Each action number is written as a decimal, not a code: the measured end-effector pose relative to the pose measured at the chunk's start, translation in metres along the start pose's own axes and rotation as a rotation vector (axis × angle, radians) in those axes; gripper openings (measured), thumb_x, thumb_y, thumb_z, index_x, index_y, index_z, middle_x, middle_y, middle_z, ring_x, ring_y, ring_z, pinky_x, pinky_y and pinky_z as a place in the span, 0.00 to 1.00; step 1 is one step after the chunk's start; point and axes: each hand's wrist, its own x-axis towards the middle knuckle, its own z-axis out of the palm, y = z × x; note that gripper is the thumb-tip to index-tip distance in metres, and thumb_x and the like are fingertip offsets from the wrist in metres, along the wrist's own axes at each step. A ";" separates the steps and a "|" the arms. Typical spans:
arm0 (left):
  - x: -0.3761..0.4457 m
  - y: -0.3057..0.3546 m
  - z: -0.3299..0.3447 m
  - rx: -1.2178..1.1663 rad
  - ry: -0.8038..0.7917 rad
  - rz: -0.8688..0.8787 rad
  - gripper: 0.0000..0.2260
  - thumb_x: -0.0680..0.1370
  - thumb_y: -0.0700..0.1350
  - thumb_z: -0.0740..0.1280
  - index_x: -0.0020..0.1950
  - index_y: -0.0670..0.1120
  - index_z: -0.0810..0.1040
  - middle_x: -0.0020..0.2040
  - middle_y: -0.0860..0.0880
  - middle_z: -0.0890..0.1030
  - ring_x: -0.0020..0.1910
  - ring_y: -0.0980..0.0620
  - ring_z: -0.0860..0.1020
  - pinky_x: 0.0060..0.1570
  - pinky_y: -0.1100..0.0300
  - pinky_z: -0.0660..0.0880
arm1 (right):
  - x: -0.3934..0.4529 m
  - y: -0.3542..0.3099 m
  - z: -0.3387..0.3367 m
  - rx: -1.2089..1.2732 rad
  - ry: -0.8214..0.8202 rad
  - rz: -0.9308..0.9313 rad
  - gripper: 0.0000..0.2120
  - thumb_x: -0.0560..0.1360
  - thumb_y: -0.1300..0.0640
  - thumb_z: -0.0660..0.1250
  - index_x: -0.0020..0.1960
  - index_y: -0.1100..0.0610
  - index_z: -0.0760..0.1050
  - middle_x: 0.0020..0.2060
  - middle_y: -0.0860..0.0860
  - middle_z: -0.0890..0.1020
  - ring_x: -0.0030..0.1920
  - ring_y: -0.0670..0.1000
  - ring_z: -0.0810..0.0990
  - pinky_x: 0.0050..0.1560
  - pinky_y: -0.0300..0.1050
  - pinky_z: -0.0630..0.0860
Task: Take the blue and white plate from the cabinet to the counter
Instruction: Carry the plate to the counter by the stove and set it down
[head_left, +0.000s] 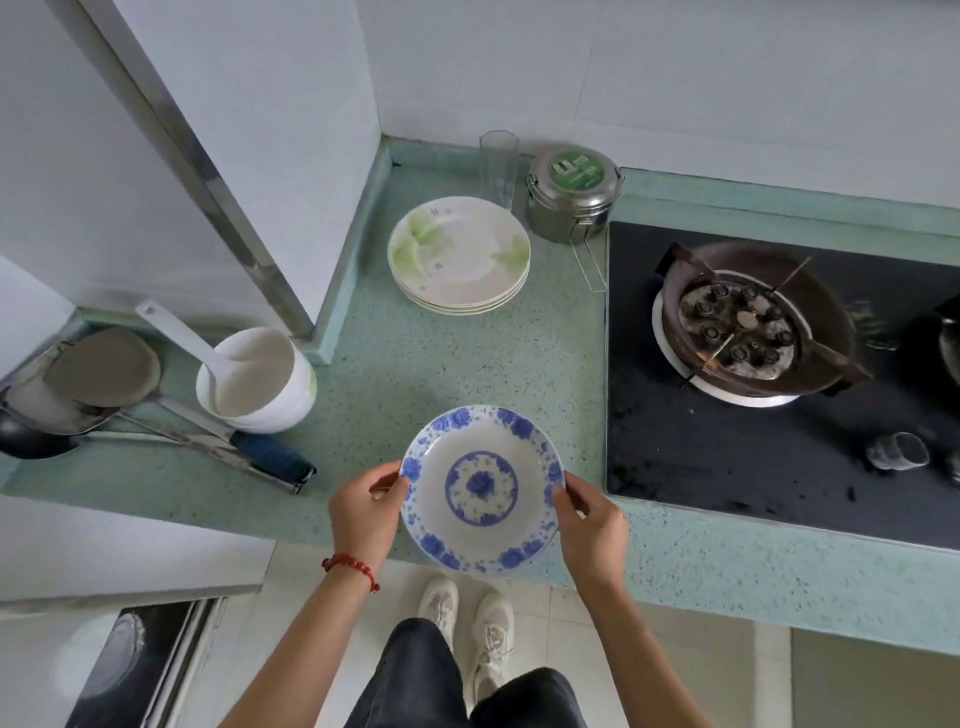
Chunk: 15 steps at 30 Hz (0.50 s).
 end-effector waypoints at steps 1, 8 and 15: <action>0.006 -0.001 0.001 0.000 0.000 -0.001 0.08 0.70 0.35 0.69 0.49 0.40 0.81 0.41 0.45 0.83 0.37 0.54 0.79 0.34 0.67 0.73 | 0.004 0.000 0.003 -0.007 0.004 0.000 0.07 0.74 0.60 0.65 0.44 0.52 0.81 0.30 0.47 0.81 0.27 0.42 0.72 0.27 0.29 0.68; 0.040 0.000 0.010 0.015 -0.019 -0.017 0.09 0.70 0.36 0.69 0.49 0.41 0.80 0.41 0.48 0.82 0.37 0.55 0.78 0.35 0.67 0.72 | 0.033 -0.001 0.021 -0.075 0.020 0.003 0.08 0.74 0.60 0.65 0.51 0.56 0.80 0.35 0.51 0.82 0.32 0.43 0.76 0.31 0.24 0.69; 0.069 0.010 0.022 0.008 -0.023 -0.012 0.08 0.70 0.35 0.69 0.49 0.41 0.81 0.40 0.49 0.81 0.36 0.60 0.77 0.35 0.70 0.71 | 0.061 -0.007 0.029 -0.125 0.067 -0.036 0.10 0.74 0.61 0.66 0.54 0.59 0.79 0.39 0.49 0.80 0.39 0.39 0.77 0.36 0.23 0.70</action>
